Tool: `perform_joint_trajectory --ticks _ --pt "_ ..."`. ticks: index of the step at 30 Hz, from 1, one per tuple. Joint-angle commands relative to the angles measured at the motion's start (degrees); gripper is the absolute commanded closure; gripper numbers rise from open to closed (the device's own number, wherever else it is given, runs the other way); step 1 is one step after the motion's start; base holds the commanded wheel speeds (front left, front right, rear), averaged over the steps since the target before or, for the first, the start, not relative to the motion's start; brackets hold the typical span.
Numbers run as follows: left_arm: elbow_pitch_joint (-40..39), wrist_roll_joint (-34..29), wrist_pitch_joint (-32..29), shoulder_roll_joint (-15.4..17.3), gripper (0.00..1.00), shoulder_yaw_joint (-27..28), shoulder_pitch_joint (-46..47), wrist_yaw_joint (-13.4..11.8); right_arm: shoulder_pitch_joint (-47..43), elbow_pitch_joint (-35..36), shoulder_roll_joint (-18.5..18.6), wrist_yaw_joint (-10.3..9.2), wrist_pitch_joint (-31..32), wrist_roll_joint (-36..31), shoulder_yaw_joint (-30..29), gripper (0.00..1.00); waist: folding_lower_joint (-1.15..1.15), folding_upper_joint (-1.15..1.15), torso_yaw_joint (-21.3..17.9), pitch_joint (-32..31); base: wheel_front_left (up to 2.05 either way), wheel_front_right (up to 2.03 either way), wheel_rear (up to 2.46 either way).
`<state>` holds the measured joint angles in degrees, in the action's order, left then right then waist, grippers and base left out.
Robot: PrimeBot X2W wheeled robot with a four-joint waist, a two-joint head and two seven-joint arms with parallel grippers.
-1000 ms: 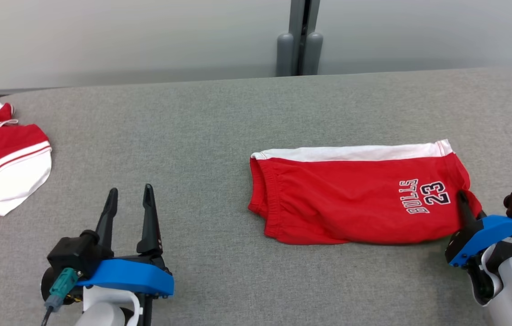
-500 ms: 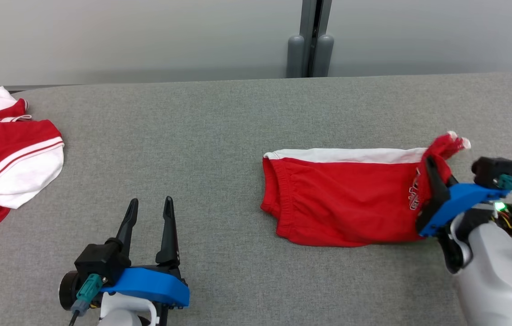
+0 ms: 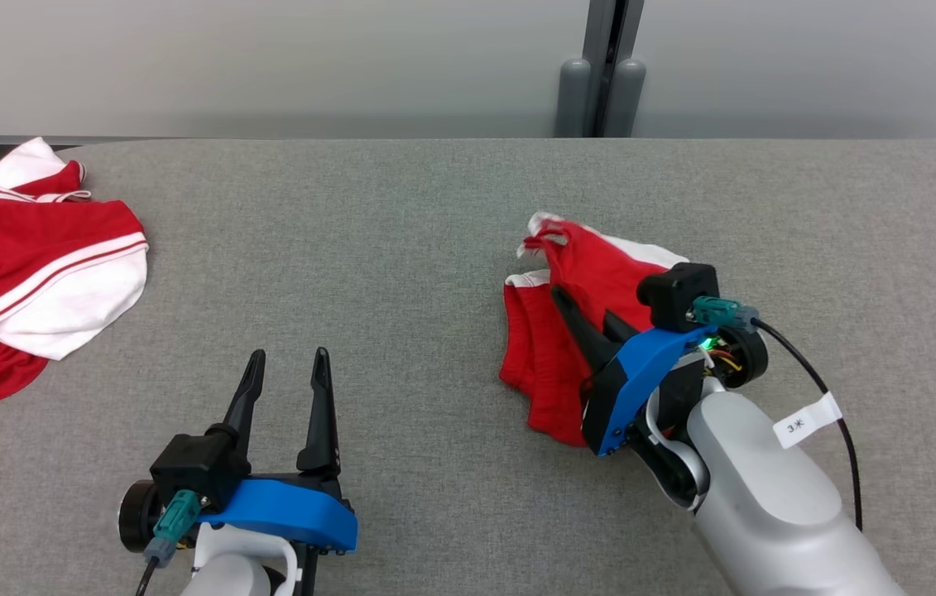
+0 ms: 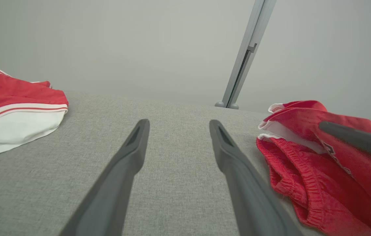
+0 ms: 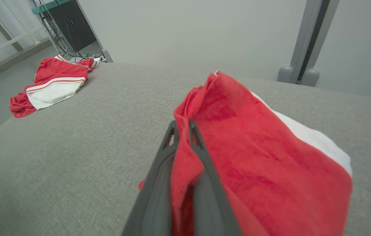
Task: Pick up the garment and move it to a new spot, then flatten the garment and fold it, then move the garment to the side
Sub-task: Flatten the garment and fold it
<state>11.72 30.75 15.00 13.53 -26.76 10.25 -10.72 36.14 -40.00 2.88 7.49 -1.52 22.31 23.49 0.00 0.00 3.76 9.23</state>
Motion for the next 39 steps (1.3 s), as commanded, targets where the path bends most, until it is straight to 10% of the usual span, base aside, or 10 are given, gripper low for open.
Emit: perform_joint_trajectory --ticks 1,9,11,12,13,25,39 --pt "0.22 -0.28 0.27 -0.18 0.0 0.34 0.57 0.23 -0.38 -0.02 0.15 0.01 0.24 1.33 1.57 1.0 0.0 0.0 0.32 0.2 0.0 0.0 0.0" --pt "0.62 -0.73 0.27 -0.78 0.0 1.49 0.15 0.68 -0.11 -2.65 0.12 0.01 -0.12 4.11 7.48 0.93 0.0 0.0 0.42 0.49 0.0 0.0 0.0" --pt "0.69 -0.98 0.27 -0.93 0.0 1.65 0.04 0.89 0.23 -3.1 0.11 0.01 -0.82 4.62 8.27 0.57 0.0 0.0 0.22 0.51 0.0 0.0 0.0" --pt "0.74 -1.15 0.27 -1.0 0.0 1.75 0.02 1.02 0.37 -3.34 0.1 0.01 -1.2 4.9 8.62 0.16 0.0 0.0 0.1 0.5 0.0 0.0 0.0" --pt "0.81 -1.2 0.27 -1.08 0.0 1.83 0.0 1.1 0.47 -3.61 0.1 0.01 -1.44 5.17 8.97 0.0 0.0 0.0 -0.01 0.49 0.0 0.0 0.0" --pt "1.2 -2.22 0.27 -1.92 0.0 2.43 -0.33 1.79 1.17 -4.81 0.11 0.01 -7.48 5.96 9.88 0.0 0.0 0.0 -1.14 0.09 0.0 0.0 0.0" --pt "1.35 -3.13 0.27 -2.4 0.0 2.68 -1.79 2.59 -2.64 -2.64 2.04 0.01 -13.31 -7.71 -6.84 0.0 0.0 0.0 -2.85 -2.14 0.0 0.0 0.0"
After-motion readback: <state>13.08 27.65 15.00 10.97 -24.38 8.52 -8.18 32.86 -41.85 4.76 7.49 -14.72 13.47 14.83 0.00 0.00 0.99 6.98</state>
